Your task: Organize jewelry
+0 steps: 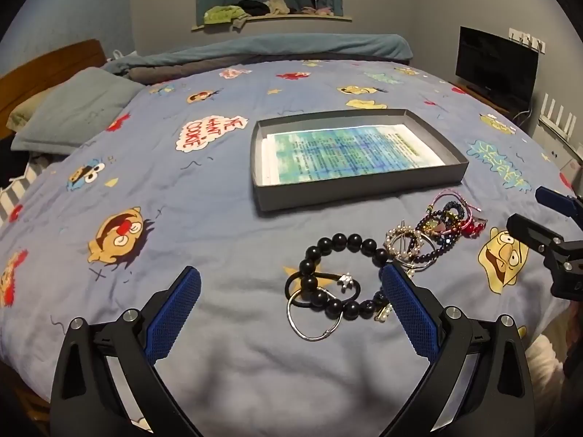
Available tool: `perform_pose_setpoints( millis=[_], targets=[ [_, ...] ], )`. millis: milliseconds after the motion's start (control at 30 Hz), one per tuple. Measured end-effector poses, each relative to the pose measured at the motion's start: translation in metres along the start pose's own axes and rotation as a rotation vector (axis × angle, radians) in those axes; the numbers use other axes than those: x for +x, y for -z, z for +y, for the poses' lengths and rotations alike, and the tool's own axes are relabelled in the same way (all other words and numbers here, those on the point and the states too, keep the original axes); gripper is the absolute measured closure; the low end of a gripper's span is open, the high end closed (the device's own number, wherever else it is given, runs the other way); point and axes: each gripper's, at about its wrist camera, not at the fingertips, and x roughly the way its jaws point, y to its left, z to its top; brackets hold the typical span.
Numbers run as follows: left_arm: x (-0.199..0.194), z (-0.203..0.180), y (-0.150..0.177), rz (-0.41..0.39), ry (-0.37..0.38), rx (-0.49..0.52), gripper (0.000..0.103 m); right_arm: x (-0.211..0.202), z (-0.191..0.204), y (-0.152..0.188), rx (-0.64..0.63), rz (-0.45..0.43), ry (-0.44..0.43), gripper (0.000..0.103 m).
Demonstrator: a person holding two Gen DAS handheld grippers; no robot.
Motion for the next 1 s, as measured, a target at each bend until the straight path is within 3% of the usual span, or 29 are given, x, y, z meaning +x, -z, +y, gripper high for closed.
perform_pose_setpoints(
  millis=[533, 1000],
  targets=[
    [-0.001, -0.002, -0.002, -0.009, -0.006, 0.004, 0.004, -0.003, -0.002, 0.0, 0.005, -0.015, 0.005, 0.005],
    [0.009, -0.003, 0.003, 0.031, 0.024, -0.025, 0.004, 0.002, -0.003, 0.002, 0.007, -0.006, -0.005, 0.005]
  ],
)
